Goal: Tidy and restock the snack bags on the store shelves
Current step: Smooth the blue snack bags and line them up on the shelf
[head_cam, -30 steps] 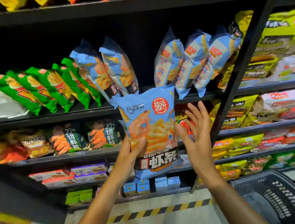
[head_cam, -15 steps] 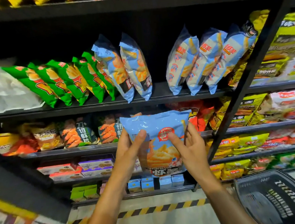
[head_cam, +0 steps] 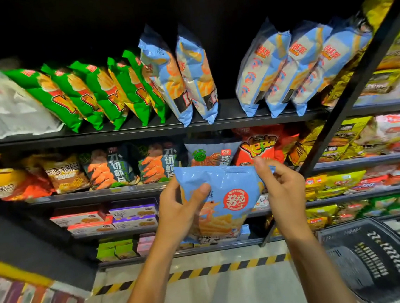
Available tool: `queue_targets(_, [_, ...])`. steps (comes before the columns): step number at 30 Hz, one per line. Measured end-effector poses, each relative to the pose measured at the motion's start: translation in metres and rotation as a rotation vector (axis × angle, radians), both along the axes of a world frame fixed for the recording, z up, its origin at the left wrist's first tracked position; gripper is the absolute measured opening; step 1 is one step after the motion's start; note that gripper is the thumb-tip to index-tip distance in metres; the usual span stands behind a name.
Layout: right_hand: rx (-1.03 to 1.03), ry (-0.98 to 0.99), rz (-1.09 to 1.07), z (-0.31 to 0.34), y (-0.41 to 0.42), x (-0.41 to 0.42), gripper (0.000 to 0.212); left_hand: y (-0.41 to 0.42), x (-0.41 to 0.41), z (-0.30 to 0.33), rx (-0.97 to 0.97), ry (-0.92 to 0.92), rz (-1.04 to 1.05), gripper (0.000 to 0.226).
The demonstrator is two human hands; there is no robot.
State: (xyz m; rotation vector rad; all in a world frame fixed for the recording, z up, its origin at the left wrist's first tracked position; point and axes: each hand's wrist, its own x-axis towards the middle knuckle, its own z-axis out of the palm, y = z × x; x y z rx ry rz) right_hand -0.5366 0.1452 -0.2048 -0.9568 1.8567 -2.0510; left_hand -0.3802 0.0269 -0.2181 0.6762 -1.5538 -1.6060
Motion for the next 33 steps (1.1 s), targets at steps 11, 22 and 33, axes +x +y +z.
queue_targets(11, [-0.024, -0.079, 0.000, -0.012, -0.006, 0.007, 0.073, -0.002, 0.012, -0.002, 0.137, 0.051, -0.064, 0.058])
queue_targets(22, [-0.031, -0.054, 0.421, -0.002, 0.010, 0.000, 0.027, 0.004, 0.017, 0.014, 0.221, 0.124, -0.139, 0.027])
queue_targets(33, [-0.080, 0.106, 0.502, -0.012, 0.013, -0.007, 0.020, 0.000, 0.017, 0.012, 0.063, 0.223, -0.320, 0.012])
